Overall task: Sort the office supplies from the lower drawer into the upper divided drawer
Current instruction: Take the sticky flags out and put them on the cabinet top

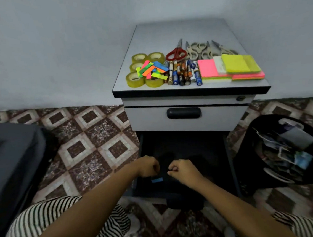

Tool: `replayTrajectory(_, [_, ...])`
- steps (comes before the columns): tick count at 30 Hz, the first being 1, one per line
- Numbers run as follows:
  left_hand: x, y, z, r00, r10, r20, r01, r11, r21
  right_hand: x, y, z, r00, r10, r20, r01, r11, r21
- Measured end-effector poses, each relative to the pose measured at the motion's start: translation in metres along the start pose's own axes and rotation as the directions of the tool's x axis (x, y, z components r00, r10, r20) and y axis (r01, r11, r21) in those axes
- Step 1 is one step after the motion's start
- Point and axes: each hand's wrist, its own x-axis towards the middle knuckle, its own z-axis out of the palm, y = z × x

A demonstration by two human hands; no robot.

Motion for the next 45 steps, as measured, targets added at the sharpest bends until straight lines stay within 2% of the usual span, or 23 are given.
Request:
replayTrajectory(6, [0.032,-0.010,0.020,0.993,-0.005,0.117,-0.021,0.976,0.216,0.027,0.022,0.030,0.994,0.034,0.106,-0.033,0.999,-0.010])
replayTrajectory(11, [0.046,-0.010,0.030,0.967,-0.039,0.250,-0.100,0.849,0.519,0.044,0.032,0.052,0.976,0.032,0.214,-0.002,0.990,-0.140])
replayTrajectory(15, [0.053,-0.015,0.035,0.957,-0.045,0.285,-0.149,0.770,0.620,0.051,0.037,0.070,0.980,0.013,0.197,0.025,0.982,-0.189])
replayTrajectory(20, [0.058,-0.021,0.039,0.945,-0.075,0.318,-0.184,0.681,0.709,0.060,0.033,0.081,0.979,-0.069,0.192,0.116,0.963,-0.245])
replayTrajectory(25, [0.063,-0.022,0.045,0.936,-0.098,0.338,-0.198,0.648,0.736,0.064,0.031,0.087,0.976,-0.076,0.206,0.143,0.930,-0.338])
replayTrajectory(36, [0.061,-0.025,0.049,0.948,-0.037,0.315,-0.251,0.521,0.816,0.061,0.035,0.087,0.984,-0.029,0.175,0.086,0.941,-0.328])
replayTrajectory(45, [0.056,-0.026,0.057,0.971,-0.032,0.236,-0.195,0.465,0.864,0.054,0.040,0.077,0.990,-0.007,0.143,0.042,0.969,-0.242])
